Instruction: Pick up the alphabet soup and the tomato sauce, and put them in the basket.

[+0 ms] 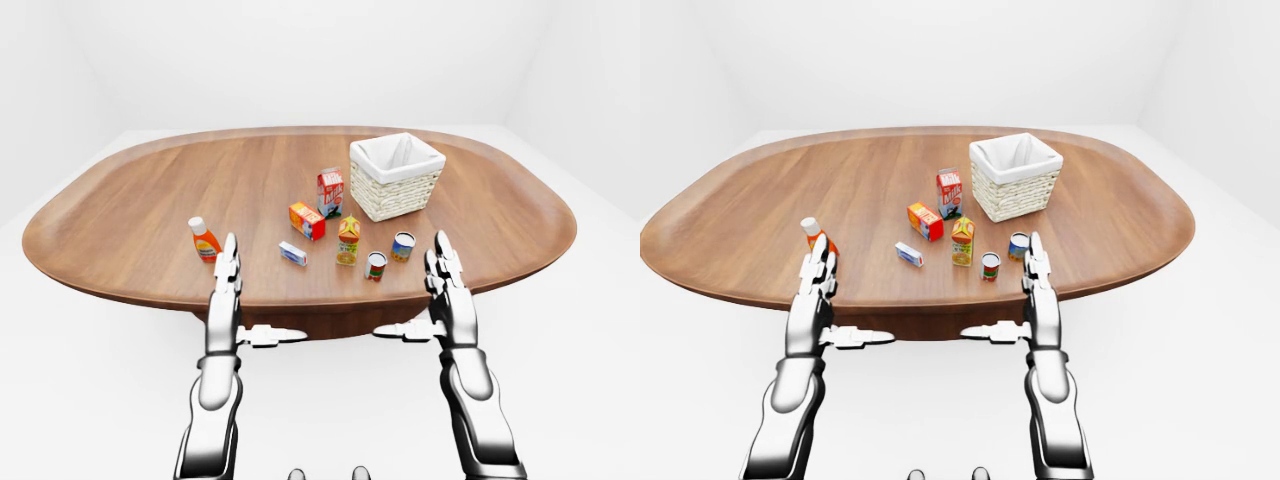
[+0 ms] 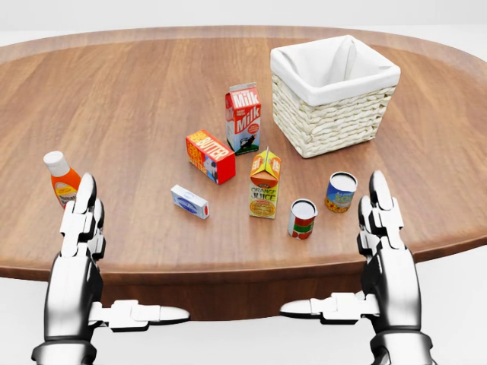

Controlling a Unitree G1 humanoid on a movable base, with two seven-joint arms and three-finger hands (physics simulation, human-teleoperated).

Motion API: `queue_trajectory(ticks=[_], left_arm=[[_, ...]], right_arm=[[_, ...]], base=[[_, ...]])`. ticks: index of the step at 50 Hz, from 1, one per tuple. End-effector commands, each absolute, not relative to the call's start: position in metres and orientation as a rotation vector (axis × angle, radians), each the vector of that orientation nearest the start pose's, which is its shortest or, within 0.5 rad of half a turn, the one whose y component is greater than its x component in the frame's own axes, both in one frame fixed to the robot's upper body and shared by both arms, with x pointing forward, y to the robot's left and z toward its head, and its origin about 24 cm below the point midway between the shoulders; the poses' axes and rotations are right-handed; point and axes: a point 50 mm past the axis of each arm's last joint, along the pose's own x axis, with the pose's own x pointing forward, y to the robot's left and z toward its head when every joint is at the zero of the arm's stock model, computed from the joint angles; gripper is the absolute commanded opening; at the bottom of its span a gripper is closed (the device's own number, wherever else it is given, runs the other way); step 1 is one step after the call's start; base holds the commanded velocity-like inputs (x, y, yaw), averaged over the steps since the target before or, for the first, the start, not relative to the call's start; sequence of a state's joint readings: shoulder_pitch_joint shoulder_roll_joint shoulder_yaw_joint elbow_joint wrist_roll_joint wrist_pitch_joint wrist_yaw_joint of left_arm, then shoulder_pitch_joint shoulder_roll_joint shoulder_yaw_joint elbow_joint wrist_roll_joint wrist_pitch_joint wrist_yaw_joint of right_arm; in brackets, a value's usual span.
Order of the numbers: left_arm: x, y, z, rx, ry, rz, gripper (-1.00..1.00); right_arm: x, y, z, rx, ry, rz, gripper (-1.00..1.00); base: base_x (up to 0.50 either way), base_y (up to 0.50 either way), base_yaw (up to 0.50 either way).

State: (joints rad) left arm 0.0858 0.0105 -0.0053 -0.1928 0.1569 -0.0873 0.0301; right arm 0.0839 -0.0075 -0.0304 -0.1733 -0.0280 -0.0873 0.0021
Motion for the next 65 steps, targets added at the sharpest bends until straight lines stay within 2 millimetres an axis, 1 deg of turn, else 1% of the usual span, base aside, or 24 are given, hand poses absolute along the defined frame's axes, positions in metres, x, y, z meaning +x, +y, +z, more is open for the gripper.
queue_trajectory(ticks=[1,2,3,4,5,6,7,9,12,14,20,52,65], left_arm=[[0.227,0.154,0.091,0.246,-0.269,0.079,1.0],[0.226,0.154,0.093,0.255,-0.278,0.085,1.0],[0.225,0.154,0.094,0.26,-0.283,0.091,1.0],[0.224,0.155,0.095,0.263,-0.288,0.092,1.0],[0.224,0.155,0.096,0.264,-0.289,0.095,1.0],[0.223,0.155,0.096,0.268,-0.293,0.101,1.0],[0.222,0.156,0.099,0.287,-0.306,0.118,1.0],[0.219,0.155,0.105,0.314,-0.334,0.12,1.0],[0.219,0.154,0.106,0.31,-0.334,0.117,1.0],[0.219,0.155,0.106,0.312,-0.335,0.121,1.0],[0.217,0.155,0.108,0.33,-0.344,0.13,1.0],[0.216,0.154,0.107,0.356,-0.342,0.13,1.0],[0.215,0.153,0.108,0.36,-0.345,0.127,1.0]], right_arm=[[0.229,-0.165,0.061,-0.06,-0.138,-0.08,1.0],[0.227,-0.164,0.079,-0.061,-0.214,-0.078,1.0],[0.227,-0.164,0.083,-0.063,-0.233,-0.077,1.0],[0.228,-0.164,0.077,-0.063,-0.205,-0.079,1.0],[0.229,-0.165,0.062,-0.064,-0.139,-0.082,1.0],[0.227,-0.164,0.08,-0.067,-0.218,-0.08,1.0],[0.226,-0.164,0.085,-0.072,-0.241,-0.083,1.0],[0.224,-0.165,0.088,-0.071,-0.254,-0.09,1.0],[0.222,-0.165,0.093,-0.061,-0.273,-0.088,1.0],[0.222,-0.166,0.092,-0.065,-0.268,-0.096,1.0],[0.218,-0.166,0.096,-0.074,-0.287,-0.102,1.0],[0.216,-0.165,0.096,-0.079,-0.283,-0.095,1.0],[0.217,-0.165,0.093,-0.076,-0.274,-0.092,1.0]], base=[[0.0,0.0,0.0],[0.0,0.0,0.0],[0.0,0.0,0.0],[0.0,0.0,0.0],[0.0,0.0,0.0],[0.0,0.0,0.0],[0.0,0.0,0.0],[0.0,0.0,0.0],[0.0,0.0,0.0],[0.0,0.0,0.0],[0.0,0.0,0.0],[0.0,0.0,0.0],[0.21,0.0,0.0]])
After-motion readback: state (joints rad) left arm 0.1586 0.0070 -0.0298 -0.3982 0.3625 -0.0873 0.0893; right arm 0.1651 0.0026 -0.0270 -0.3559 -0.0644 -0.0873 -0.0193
